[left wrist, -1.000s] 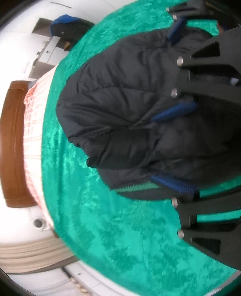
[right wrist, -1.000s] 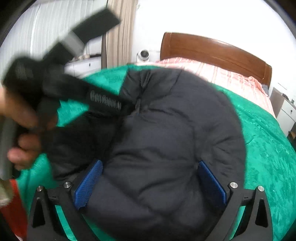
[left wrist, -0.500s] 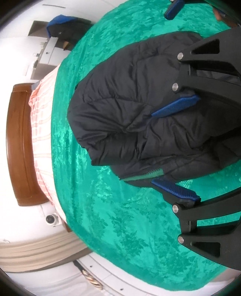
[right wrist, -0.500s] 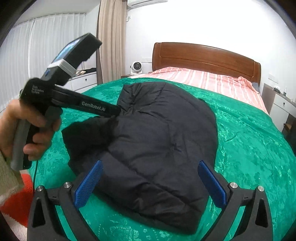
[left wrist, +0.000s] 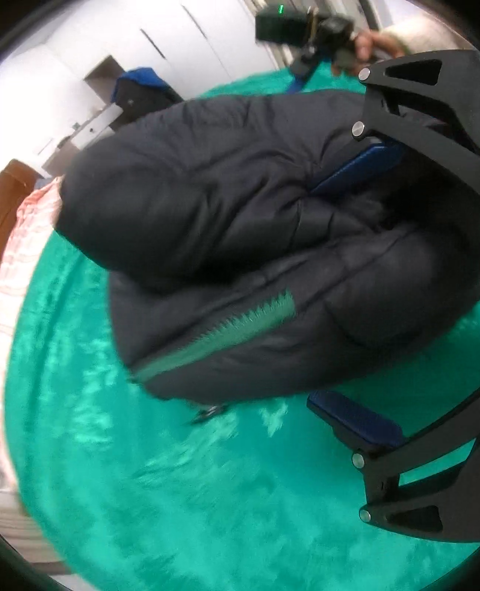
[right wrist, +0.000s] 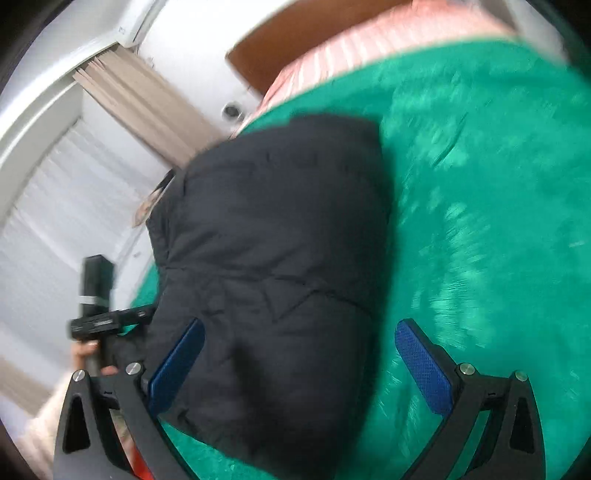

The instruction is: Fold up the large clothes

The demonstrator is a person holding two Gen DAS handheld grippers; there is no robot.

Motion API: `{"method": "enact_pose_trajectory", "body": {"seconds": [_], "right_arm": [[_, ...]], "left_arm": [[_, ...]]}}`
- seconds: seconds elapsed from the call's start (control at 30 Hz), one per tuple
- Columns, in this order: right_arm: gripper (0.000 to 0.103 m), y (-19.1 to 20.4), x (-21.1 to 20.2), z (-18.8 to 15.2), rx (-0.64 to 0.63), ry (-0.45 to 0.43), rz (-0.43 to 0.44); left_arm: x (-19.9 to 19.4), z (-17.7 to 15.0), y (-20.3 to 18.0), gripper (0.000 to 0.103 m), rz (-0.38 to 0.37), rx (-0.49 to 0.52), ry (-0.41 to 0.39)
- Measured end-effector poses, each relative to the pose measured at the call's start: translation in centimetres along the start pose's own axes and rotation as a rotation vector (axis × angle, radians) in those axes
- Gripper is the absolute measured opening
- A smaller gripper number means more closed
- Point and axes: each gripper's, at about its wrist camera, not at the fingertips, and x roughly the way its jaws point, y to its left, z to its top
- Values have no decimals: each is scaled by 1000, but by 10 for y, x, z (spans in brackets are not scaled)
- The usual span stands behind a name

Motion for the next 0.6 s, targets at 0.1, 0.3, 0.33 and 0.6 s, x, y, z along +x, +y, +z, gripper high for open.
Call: {"method": "enact_pose_trajectory", "body": {"seconds": [0.1, 0.3, 0.33, 0.6], "right_arm": [[102, -21, 38, 10, 20, 125, 119], [99, 11, 80, 21, -208, 162, 68], [95, 35, 76, 16, -332, 132, 2], [78, 116, 4, -18, -709, -151, -65]], "left_arm": [[33, -4, 21, 103, -100, -90, 83], [55, -1, 17, 103, -74, -92, 86], [53, -3, 9, 100, -56, -85, 68], [-11, -19, -43, 63, -104, -30, -191]]}}
